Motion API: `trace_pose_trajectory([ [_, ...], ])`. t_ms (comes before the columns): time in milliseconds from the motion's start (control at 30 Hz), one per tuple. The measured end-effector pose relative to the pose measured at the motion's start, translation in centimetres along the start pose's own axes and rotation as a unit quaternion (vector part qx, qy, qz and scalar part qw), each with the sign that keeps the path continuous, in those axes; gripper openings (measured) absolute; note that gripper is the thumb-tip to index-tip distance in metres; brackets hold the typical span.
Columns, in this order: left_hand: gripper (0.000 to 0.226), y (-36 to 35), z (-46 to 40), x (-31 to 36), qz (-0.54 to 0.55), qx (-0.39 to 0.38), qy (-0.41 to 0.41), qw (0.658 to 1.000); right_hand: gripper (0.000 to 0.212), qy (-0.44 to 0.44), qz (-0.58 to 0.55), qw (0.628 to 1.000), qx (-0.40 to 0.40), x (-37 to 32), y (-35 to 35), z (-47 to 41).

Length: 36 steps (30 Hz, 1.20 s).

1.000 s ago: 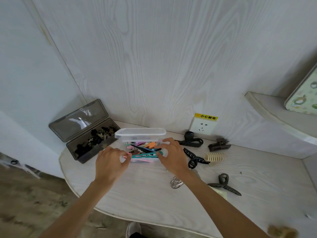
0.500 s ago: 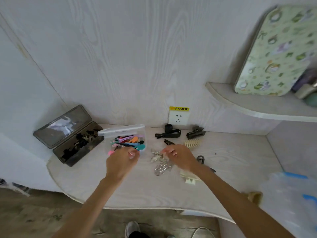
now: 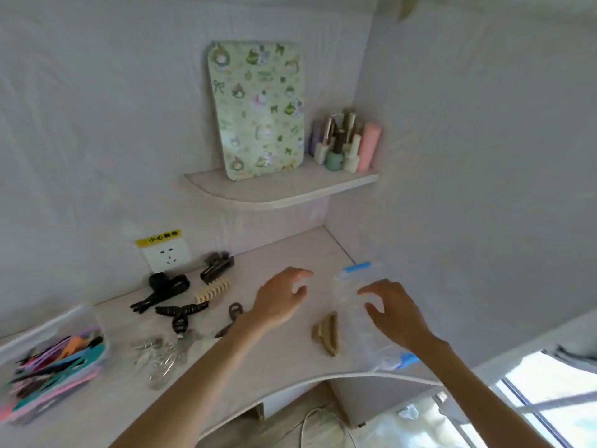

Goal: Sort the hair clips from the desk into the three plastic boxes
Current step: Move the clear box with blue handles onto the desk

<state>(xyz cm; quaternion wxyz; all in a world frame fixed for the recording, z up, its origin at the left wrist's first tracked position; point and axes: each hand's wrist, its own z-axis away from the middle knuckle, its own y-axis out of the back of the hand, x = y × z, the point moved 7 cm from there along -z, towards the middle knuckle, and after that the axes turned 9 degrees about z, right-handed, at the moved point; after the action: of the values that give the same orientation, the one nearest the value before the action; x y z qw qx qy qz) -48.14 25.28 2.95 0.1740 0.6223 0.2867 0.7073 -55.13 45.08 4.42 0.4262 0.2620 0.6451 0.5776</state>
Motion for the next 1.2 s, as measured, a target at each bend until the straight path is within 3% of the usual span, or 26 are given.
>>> trace_pose_trajectory([
  [67, 0.042, -2.6, -1.4, 2.8, -0.061, -0.056, -0.047, 0.995, 0.045, -0.044, 0.057, 0.997, -0.016, 2.5, 0.2, 1.4],
  [133, 0.045, -5.3, -2.2, 4.7, -0.137, -0.119, -0.086, 0.98, 0.06, -0.082, 0.121, 0.984, -0.103, 4.1, -1.0, 2.6],
  [267, 0.045, -7.2, -2.4, 3.7, -0.287, -0.163, -0.096, 0.939, 0.064, -0.05, 0.141, 0.976, -0.162, 3.8, -2.6, 2.6],
  [400, 0.034, -3.2, -1.8, 1.9, -0.287, -0.022, -0.152, 0.946, 0.095, 0.032, 0.113, 0.985, -0.127, 1.4, -3.8, -0.8],
  [500, 0.009, 0.8, -0.8, -0.5, -0.296, 0.066, -0.132, 0.944, 0.069, 0.12, 0.108, 0.982, -0.096, -2.7, -4.8, -3.6],
  [567, 0.004, 3.0, -0.2, -2.3, -0.243, 0.099, -0.072, 0.962, 0.051, 0.152, 0.094, 0.982, -0.059, -5.3, -5.2, -5.2],
  [633, 0.007, 4.7, 0.6, -3.9, -0.195, 0.132, -0.026, 0.972, 0.054, 0.138, 0.07, 0.988, -0.02, -6.9, -5.4, -6.6],
  [733, 0.04, 5.9, 1.1, -5.6, -0.157, 0.168, 0.018, 0.973, 0.073, 0.011, -0.058, 0.998, -0.003, -6.5, -5.7, -8.3],
  [833, 0.076, 6.1, 0.9, -8.0, 0.034, 0.16, 0.138, 0.977, 0.074, -0.151, -0.271, 0.95, -0.007, -4.2, -6.2, -8.6],
  [900, 0.064, 6.2, 0.8, -9.0, 0.093, 0.183, 0.178, 0.962, 0.059, -0.188, -0.289, 0.939, -0.014, -2.8, -6.6, -8.3],
  [1000, 0.032, 7.0, 1.3, -9.7, 0.096, 0.259, 0.213, 0.937, 0.046, -0.178, -0.292, 0.939, -0.04, -1.9, -7.2, -8.1],
  [1200, 0.009, 6.8, 1.8, -11.4, 0.255, 0.297, 0.234, 0.89, 0.046, -0.203, -0.432, 0.878, -0.031, -1.3, -8.7, -7.8],
])
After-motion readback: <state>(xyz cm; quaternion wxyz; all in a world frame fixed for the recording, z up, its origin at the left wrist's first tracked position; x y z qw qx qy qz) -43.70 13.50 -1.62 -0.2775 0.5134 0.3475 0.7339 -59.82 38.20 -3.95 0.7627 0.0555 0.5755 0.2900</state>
